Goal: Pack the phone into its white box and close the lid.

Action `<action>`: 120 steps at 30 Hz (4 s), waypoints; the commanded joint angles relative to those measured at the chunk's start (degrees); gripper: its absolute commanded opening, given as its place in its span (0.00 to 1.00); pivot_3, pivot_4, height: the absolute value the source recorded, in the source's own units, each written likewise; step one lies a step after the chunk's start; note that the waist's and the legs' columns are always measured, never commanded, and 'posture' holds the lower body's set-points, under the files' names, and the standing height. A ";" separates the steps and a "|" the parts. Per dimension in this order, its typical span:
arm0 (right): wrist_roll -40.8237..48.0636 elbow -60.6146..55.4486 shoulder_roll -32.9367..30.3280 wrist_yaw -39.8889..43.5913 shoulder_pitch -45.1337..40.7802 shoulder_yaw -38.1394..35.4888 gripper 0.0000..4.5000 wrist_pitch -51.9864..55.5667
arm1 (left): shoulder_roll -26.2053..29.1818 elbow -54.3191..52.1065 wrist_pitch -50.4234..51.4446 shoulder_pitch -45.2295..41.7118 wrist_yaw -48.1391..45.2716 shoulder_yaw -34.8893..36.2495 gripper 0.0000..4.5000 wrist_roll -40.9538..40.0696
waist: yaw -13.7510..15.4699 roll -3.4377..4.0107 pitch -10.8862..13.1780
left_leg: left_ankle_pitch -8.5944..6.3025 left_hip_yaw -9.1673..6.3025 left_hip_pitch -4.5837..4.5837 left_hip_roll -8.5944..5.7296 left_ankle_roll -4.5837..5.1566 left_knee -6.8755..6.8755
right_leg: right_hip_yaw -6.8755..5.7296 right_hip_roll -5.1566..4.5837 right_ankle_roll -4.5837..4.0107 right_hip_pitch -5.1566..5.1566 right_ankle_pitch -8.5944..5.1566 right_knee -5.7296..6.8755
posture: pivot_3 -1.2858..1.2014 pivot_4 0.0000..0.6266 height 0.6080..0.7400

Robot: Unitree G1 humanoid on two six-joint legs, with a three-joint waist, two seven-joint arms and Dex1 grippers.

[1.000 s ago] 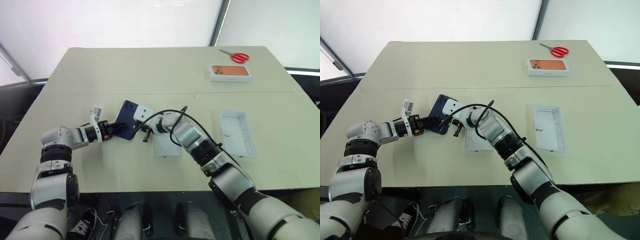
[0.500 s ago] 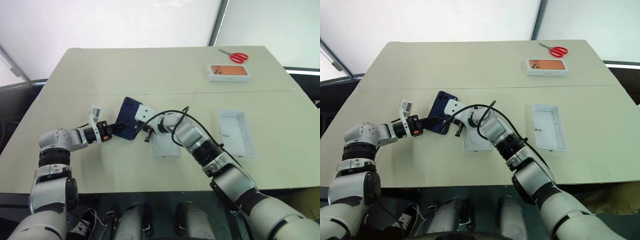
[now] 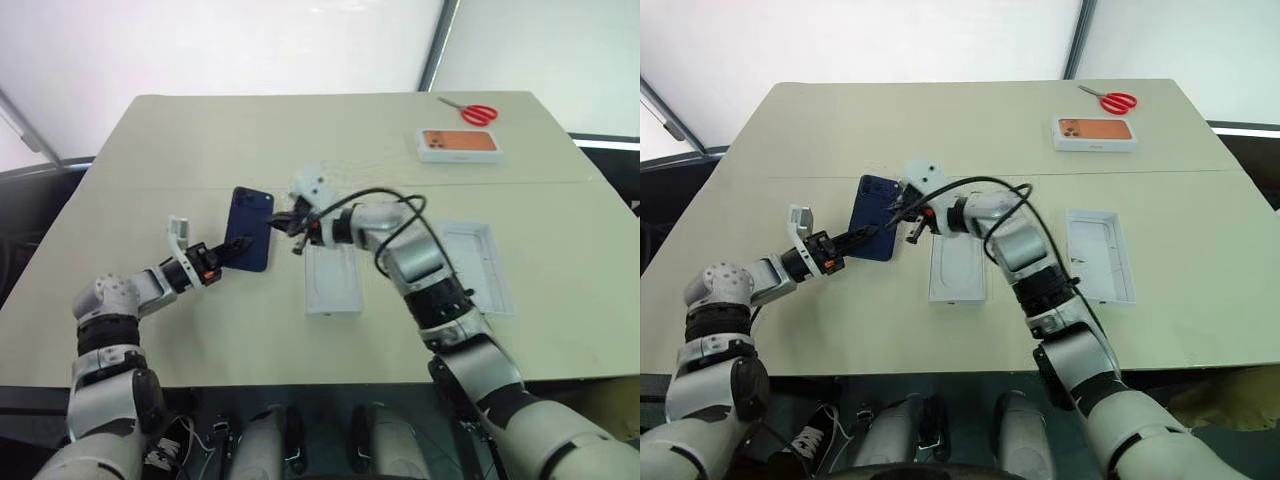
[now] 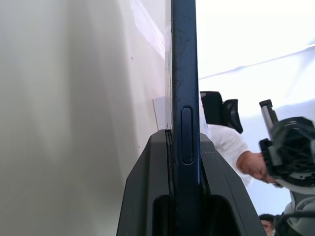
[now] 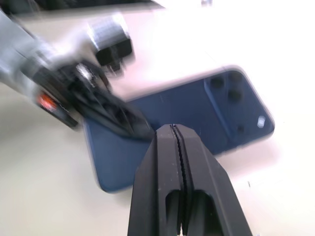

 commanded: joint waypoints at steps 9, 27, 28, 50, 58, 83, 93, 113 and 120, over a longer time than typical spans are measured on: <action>3.69 -17.97 -19.61 15.84 13.91 6.40 0.63 -1.96 | -3.29 -9.68 5.56 3.81 7.59 5.92 0.00 -9.92 | 0.09 -0.16 0.14 | -0.06 -0.02 -0.03 0.02 -0.07 -0.01 | -0.03 -0.10 0.00 -0.07 0.00 -0.02 | 0.52 0.24 0.98; -2.95 -14.63 -23.35 13.42 17.50 9.96 0.63 -12.40 | -3.60 -15.79 6.94 5.97 14.20 5.71 0.00 -14.64 | 1.52 -0.68 0.45 | -0.05 -0.06 -0.18 0.01 -0.10 0.03 | -0.07 -0.22 -0.06 -0.22 0.02 -0.03 | 0.52 0.24 0.98; -2.90 -14.54 -23.64 13.66 17.55 9.99 0.63 -12.41 | -3.69 -15.96 6.90 6.03 14.54 5.52 0.00 -14.86 | 1.62 -0.68 0.45 | -0.05 -0.06 -0.18 0.01 -0.10 0.03 | -0.07 -0.22 -0.07 -0.22 0.03 -0.02 | 0.52 0.24 0.98; -5.94 -11.79 -22.31 11.66 17.23 11.43 0.35 -12.83 | -4.39 -16.99 6.68 5.80 18.70 4.14 0.00 -17.74 | 1.70 -0.70 0.45 | -0.04 -0.10 -0.18 0.00 -0.13 0.04 | -0.13 -0.25 -0.09 -0.19 0.04 -0.03 | 0.52 0.24 0.98; -6.07 -11.71 -20.86 10.35 16.42 11.13 0.11 -10.35 | -4.12 -16.99 6.71 5.86 19.04 3.93 0.00 -18.28 | 1.49 -0.73 0.43 | -0.02 -0.11 -0.17 0.04 -0.16 0.04 | -0.13 -0.21 -0.11 -0.20 0.05 -0.02 | 0.52 0.24 0.98; -9.86 -2.37 -10.19 1.32 9.87 11.66 0.46 -4.80 | -3.10 -16.50 5.82 5.18 19.76 4.56 0.00 -19.23 | 1.47 -0.78 0.40 | 0.02 -0.11 -0.17 0.05 -0.23 0.02 | -0.13 -0.17 -0.16 -0.20 0.07 -0.02 | 0.52 0.24 0.98; -10.28 -4.64 -14.37 4.91 10.04 12.57 0.99 -5.66 | -5.46 -18.22 6.54 3.37 22.19 3.25 0.00 -20.33 | 1.87 -0.80 0.42 | 0.02 -0.13 -0.25 -0.01 -0.22 0.02 | -0.15 -0.21 -0.15 -0.24 0.07 -0.03 | 0.52 0.24 0.98; 0.25 2.95 -23.12 8.47 7.28 -5.76 0.99 -14.13 | -13.72 -6.42 0.72 -8.53 25.10 -6.42 0.00 -12.52 | 1.78 -1.06 0.70 | 0.13 -0.08 -0.30 0.00 -0.03 0.04 | -0.23 0.07 -0.12 -0.21 0.08 -0.05 | 0.52 0.24 0.98; -1.40 4.11 -23.27 7.01 7.63 -5.04 0.99 -16.02 | -14.53 -3.41 1.79 -8.85 27.82 -4.81 0.00 -12.76 | 1.55 -1.03 0.75 | 0.17 -0.10 -0.27 0.14 -0.07 0.04 | -0.22 0.11 -0.13 -0.22 0.07 -0.02 | 0.52 0.24 0.98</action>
